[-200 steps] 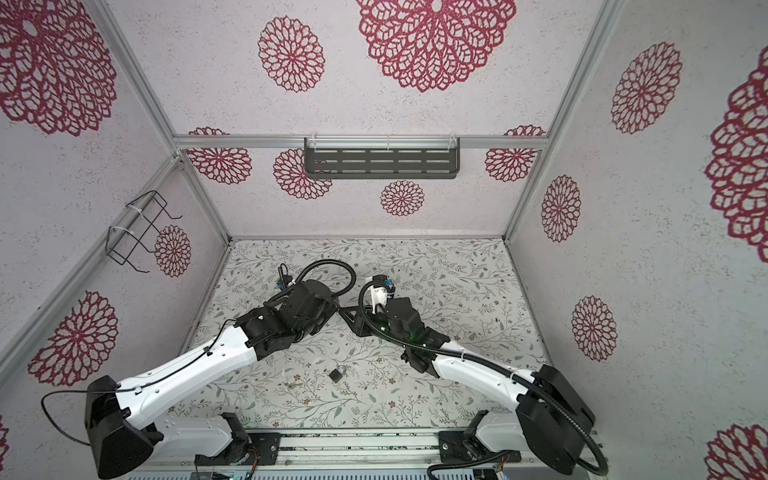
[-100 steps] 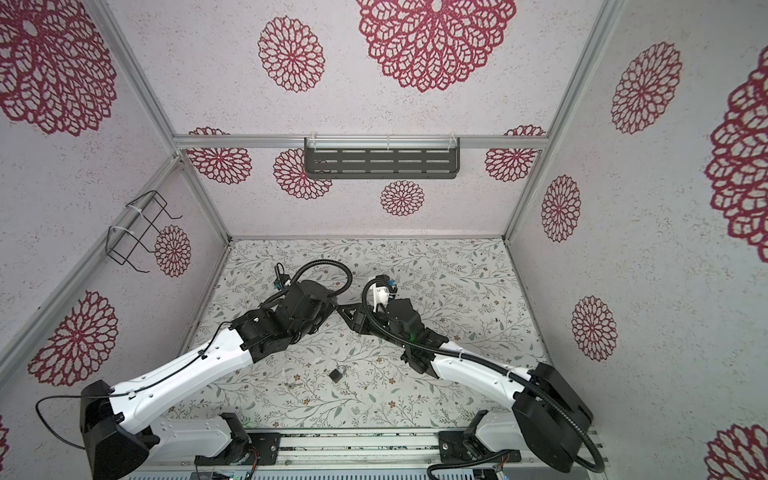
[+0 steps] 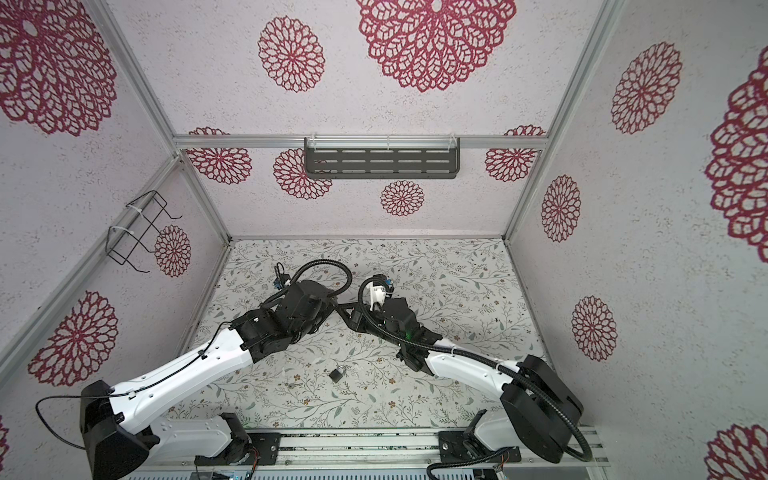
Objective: Unlock with the key
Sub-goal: 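Push the key into the keyhole with the right gripper while the left holds the padlock, then twist the inserted key with the right gripper to pop the shackle open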
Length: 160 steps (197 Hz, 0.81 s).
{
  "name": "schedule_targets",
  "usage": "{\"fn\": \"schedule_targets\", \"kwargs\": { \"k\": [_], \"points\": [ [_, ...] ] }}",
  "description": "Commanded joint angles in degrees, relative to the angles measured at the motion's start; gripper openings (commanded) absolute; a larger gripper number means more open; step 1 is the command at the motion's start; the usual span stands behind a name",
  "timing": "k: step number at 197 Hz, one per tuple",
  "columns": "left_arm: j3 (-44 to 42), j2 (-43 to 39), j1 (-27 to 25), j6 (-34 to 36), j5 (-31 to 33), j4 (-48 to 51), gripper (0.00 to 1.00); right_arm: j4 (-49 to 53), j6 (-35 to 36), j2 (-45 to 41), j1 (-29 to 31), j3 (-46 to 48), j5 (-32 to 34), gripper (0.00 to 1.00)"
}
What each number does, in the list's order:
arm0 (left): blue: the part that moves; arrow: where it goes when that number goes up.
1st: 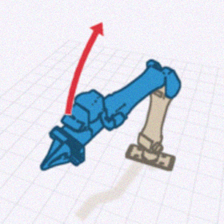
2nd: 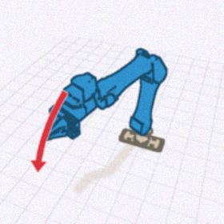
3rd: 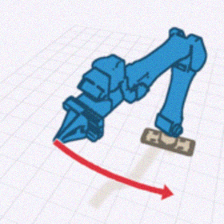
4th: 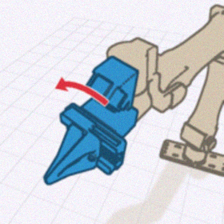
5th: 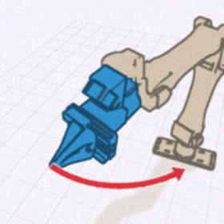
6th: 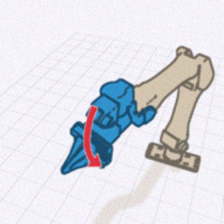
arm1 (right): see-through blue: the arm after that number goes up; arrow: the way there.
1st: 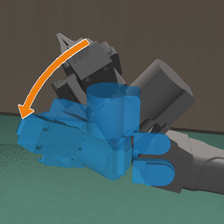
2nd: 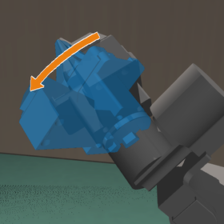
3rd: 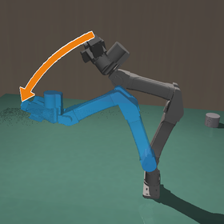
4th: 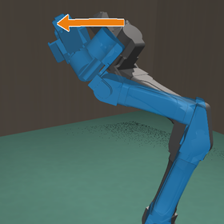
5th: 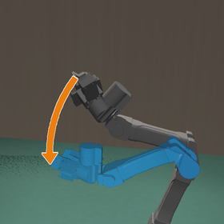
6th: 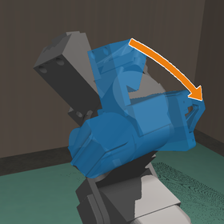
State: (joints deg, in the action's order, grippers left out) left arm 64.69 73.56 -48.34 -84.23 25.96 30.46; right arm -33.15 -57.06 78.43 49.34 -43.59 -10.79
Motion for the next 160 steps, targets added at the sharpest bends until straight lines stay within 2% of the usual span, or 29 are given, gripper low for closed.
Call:
{"fn": "schedule_targets", "kwargs": {
  "k": [1,54,102,144,160],
  "points": [
    [0.1,-0.6,-0.3,0.6,0.3,-2.8,0.00,-2.2,0.6,0.5,0.2,-2.6,-0.1,0.21],
    [0.4,-0.4,-0.3,0.7,-0.2,-3.1,0.00,-2.2,0.8,1.3,0.2,-2.6,-0.6,0.12],
    [0.5,-0.3,-0.8,0.5,-3.1,-4.4,0.00,-2.0,1.5,2.2,0.2,-3.0,-1.3,0.08],
    [0.1,-0.8,-1.8,0.3,-4.1,-5.9,0.00,-3.4,0.3,1.7,0.2,-3.4,-1.8,0.00],
    [-0.5,-1.6,-1.9,-0.1,-4.2,-6.4,0.00,-5.0,-1.4,1.6,0.2,-3.5,-2.6,0.00]
  ]
}}
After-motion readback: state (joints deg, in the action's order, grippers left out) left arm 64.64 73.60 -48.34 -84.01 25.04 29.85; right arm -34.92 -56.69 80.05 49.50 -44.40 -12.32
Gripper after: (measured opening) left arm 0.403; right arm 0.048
